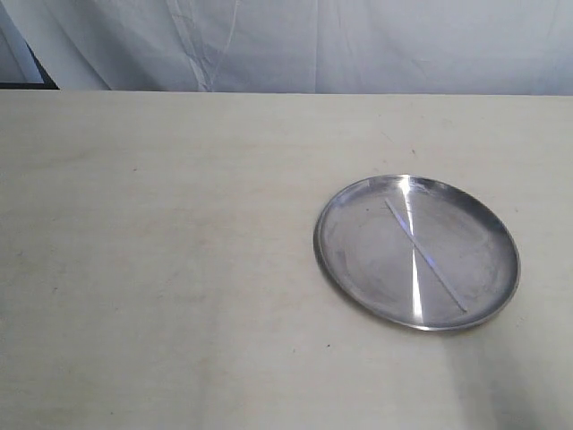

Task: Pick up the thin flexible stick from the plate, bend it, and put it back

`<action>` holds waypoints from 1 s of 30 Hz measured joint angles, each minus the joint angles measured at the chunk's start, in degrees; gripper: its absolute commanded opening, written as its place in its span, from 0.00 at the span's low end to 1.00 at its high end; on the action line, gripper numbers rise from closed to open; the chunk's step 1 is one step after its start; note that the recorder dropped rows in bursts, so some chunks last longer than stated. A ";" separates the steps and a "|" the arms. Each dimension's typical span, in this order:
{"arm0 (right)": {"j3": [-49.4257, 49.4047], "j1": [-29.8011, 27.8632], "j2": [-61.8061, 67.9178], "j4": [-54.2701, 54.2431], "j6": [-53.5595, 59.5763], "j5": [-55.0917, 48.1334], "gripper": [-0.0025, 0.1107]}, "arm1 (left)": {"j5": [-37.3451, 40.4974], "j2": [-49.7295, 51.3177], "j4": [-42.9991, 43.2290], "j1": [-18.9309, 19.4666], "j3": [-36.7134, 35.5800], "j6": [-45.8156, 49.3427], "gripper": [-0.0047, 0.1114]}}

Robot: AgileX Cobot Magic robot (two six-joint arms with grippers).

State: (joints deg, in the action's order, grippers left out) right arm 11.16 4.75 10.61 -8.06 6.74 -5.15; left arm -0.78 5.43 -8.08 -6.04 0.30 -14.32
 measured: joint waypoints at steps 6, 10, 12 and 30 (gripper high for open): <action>-10.89 -0.39 -9.69 0.13 0.14 5.15 0.02 | 0.00 0.00 0.00 0.00 0.00 0.00 0.04; -10.89 -0.39 -10.25 0.13 0.26 5.15 0.02 | 0.00 0.00 0.00 0.00 0.00 0.00 0.04; -10.89 -0.39 -10.25 0.13 0.26 5.15 0.02 | 0.00 0.00 0.11 0.00 0.00 0.00 0.04; -10.89 -0.39 -10.25 0.13 0.26 5.15 0.02 | 0.00 0.00 0.11 0.00 0.00 0.00 0.04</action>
State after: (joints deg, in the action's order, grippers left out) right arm 0.27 4.36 0.36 -7.94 7.00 0.00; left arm -0.78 5.43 -7.97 -6.04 0.30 -14.32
